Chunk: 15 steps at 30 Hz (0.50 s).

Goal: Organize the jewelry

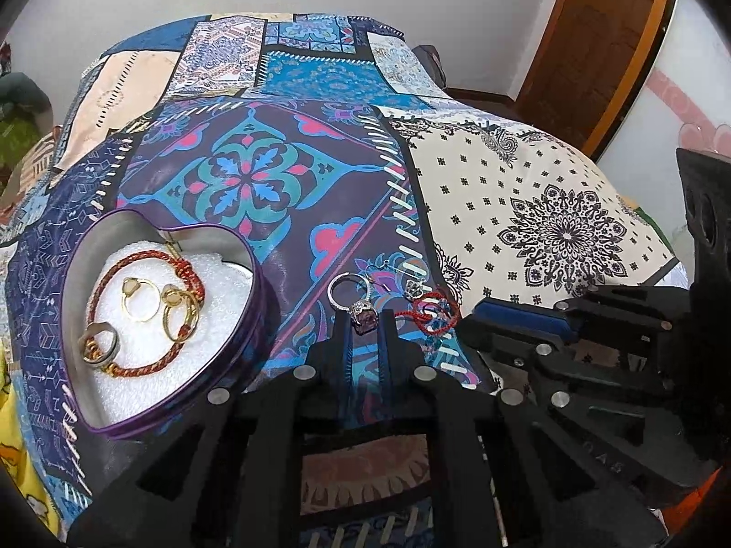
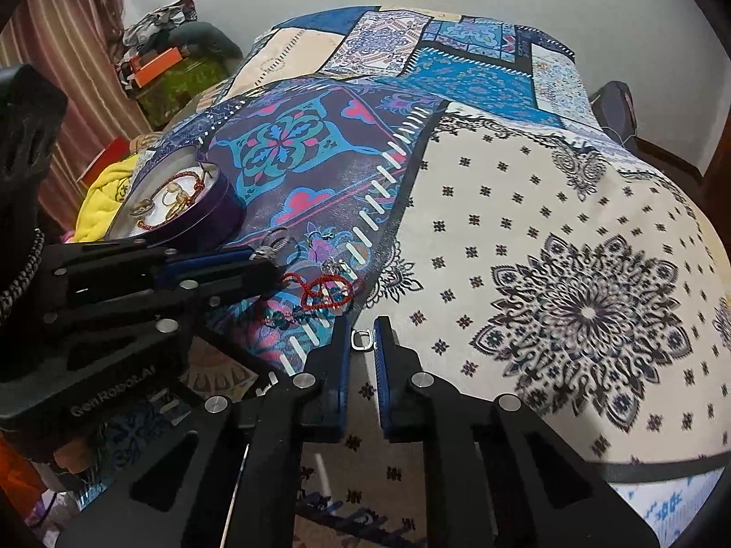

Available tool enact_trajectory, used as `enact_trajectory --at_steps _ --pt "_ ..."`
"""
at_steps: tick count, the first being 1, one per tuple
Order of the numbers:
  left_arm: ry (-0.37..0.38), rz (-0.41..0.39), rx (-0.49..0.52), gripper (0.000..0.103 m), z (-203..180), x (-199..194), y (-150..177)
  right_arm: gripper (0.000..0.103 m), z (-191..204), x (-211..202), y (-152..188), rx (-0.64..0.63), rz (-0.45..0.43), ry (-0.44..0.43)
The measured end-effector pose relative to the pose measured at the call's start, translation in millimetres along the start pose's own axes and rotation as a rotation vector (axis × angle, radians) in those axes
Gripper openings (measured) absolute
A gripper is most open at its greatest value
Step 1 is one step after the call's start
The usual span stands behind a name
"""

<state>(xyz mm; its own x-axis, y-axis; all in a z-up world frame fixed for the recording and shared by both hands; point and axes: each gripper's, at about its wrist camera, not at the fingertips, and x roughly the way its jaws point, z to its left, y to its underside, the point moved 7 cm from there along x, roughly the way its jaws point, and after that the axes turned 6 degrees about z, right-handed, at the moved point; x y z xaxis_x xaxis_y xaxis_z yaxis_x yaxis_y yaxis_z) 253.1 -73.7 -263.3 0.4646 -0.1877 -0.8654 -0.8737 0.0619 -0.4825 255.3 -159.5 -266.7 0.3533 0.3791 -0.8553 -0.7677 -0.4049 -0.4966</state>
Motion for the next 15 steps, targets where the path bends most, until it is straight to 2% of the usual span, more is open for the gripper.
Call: enact_trajectory --at_steps 8,15 --pt "0.016 -0.053 -0.001 0.01 -3.2 -31.6 4.1 0.009 -1.9 -21.1 -0.7 0.014 -0.029 0.023" --pt "0.015 -0.123 -0.014 0.01 2.5 -69.2 2.3 0.009 4.6 -49.7 -15.7 0.019 -0.101 0.037"
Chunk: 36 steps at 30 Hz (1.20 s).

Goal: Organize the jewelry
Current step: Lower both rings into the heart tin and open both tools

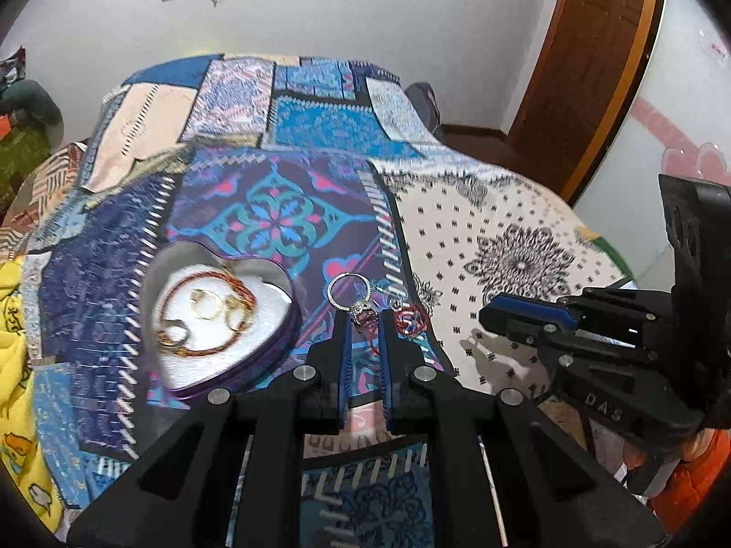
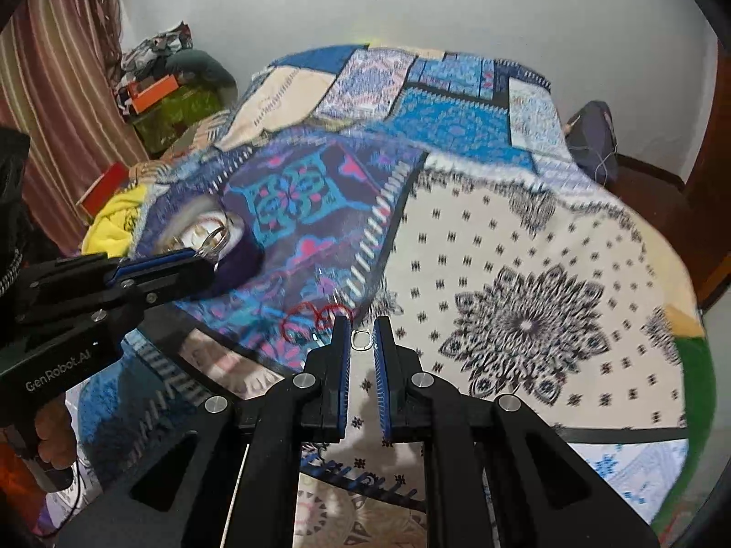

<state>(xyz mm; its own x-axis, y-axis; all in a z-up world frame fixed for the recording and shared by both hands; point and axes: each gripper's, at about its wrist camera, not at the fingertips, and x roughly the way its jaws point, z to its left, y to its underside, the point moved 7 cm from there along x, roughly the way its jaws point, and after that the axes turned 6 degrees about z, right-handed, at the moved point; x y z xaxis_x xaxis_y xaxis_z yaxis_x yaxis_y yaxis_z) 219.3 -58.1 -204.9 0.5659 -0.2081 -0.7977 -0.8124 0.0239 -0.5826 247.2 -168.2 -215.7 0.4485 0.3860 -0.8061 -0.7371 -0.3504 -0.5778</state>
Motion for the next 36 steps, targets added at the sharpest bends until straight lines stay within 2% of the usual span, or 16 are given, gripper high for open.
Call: enact_trajectory --at_steps 8,18,28,36 --pt "-0.017 -0.078 -0.024 0.01 17.5 -40.0 -5.1 0.009 19.5 -24.6 -32.3 -0.017 -0.093 -0.011" --pt "-0.049 -0.117 -0.068 0.01 56.9 -68.2 -1.2 0.009 69.0 -16.7 -49.3 -0.07 -0.113 -0.071" --pt "-0.042 -0.096 -0.106 0.01 87.7 -64.1 11.5 0.009 98.5 8.8 -58.4 -0.094 -0.084 -0.106" --pt "-0.012 -0.052 -0.081 0.01 88.6 -38.4 14.5 0.009 107.0 28.9 -62.5 -0.102 -0.038 -0.121"
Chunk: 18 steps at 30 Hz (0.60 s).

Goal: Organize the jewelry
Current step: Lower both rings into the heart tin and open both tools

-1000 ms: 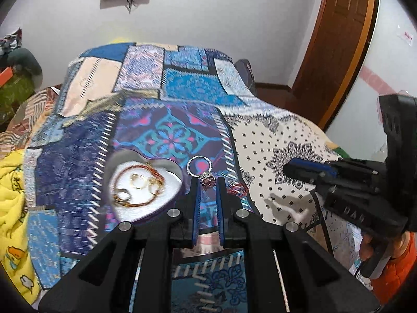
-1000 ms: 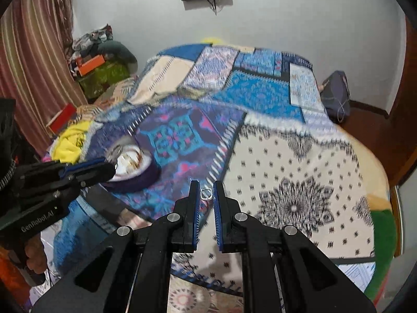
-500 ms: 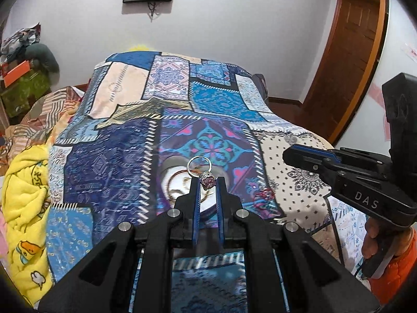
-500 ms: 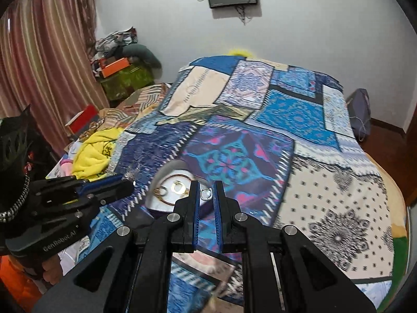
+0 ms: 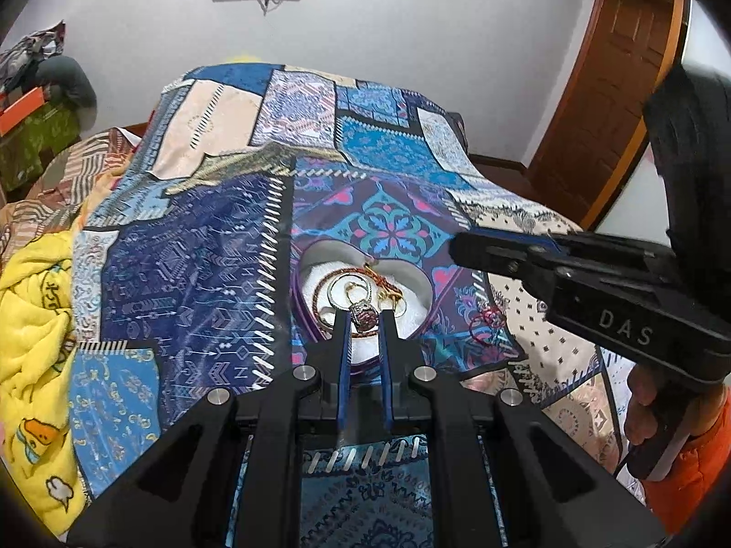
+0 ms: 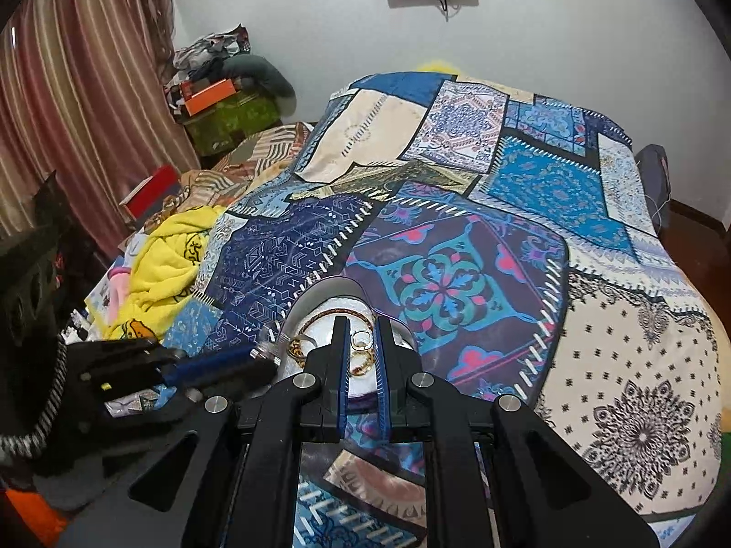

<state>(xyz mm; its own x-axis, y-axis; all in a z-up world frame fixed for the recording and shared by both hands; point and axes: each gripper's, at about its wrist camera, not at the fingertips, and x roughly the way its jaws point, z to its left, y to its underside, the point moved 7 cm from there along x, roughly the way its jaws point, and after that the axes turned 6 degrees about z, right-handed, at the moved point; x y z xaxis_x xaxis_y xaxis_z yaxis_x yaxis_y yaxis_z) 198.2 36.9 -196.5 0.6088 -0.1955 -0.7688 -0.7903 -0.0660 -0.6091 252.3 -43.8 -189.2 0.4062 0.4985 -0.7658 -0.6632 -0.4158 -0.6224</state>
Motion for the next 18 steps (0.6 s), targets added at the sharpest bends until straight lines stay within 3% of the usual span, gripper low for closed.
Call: enact_trajectory --at_steps 18 --pt "0.021 0.034 0.019 0.01 7.0 21.4 5.1 0.009 9.8 38.0 5.7 0.027 0.103 -0.062"
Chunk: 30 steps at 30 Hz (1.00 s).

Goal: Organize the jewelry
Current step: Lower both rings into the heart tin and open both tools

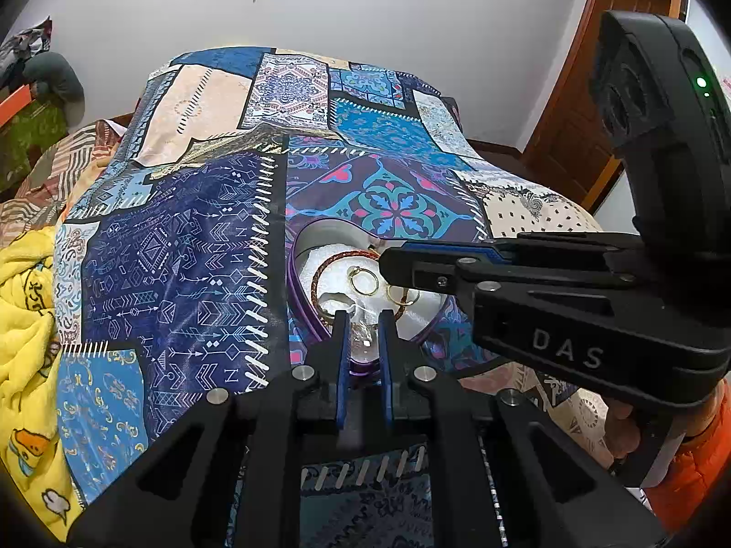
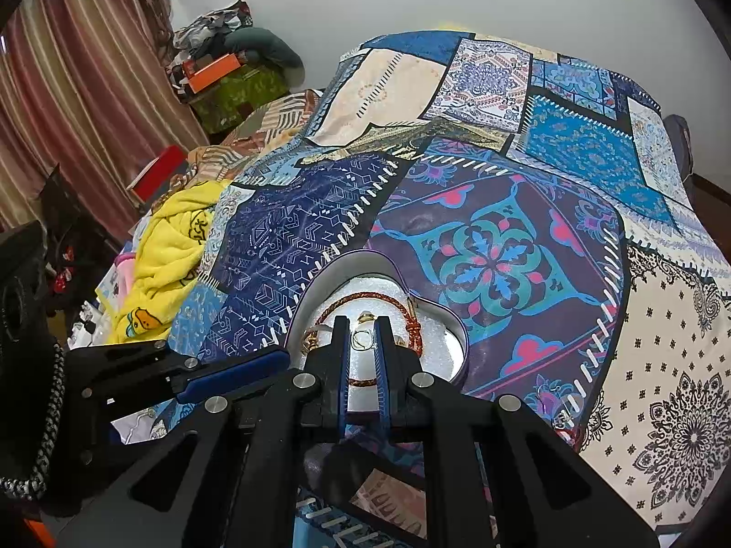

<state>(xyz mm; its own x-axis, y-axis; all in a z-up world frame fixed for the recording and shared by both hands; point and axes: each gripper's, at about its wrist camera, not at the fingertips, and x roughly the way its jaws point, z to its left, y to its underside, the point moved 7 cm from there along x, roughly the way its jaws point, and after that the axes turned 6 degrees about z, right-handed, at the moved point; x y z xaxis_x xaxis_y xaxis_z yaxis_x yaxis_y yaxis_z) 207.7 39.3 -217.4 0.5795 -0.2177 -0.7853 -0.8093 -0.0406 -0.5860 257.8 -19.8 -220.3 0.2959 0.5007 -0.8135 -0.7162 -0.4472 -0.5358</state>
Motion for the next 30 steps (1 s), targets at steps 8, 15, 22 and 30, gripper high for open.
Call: enact_trajectory --at_steps 8,15,22,30 --pt "-0.014 -0.009 -0.007 0.01 1.6 -7.2 0.7 0.019 0.3 0.8 -0.2 0.005 0.02 0.008" --pt "-0.042 -0.023 -0.01 0.01 2.2 -19.6 -1.0 0.03 -1.7 -17.8 -0.6 -0.007 -0.028 0.058" --pt "-0.072 -0.044 -0.015 0.01 -3.2 -36.8 -3.4 0.03 -7.9 -43.1 6.5 -0.003 -0.063 0.092" --pt "-0.091 -0.061 -0.01 0.014 -21.5 -53.8 -3.3 0.03 -23.0 -71.6 24.2 0.022 -0.09 0.128"
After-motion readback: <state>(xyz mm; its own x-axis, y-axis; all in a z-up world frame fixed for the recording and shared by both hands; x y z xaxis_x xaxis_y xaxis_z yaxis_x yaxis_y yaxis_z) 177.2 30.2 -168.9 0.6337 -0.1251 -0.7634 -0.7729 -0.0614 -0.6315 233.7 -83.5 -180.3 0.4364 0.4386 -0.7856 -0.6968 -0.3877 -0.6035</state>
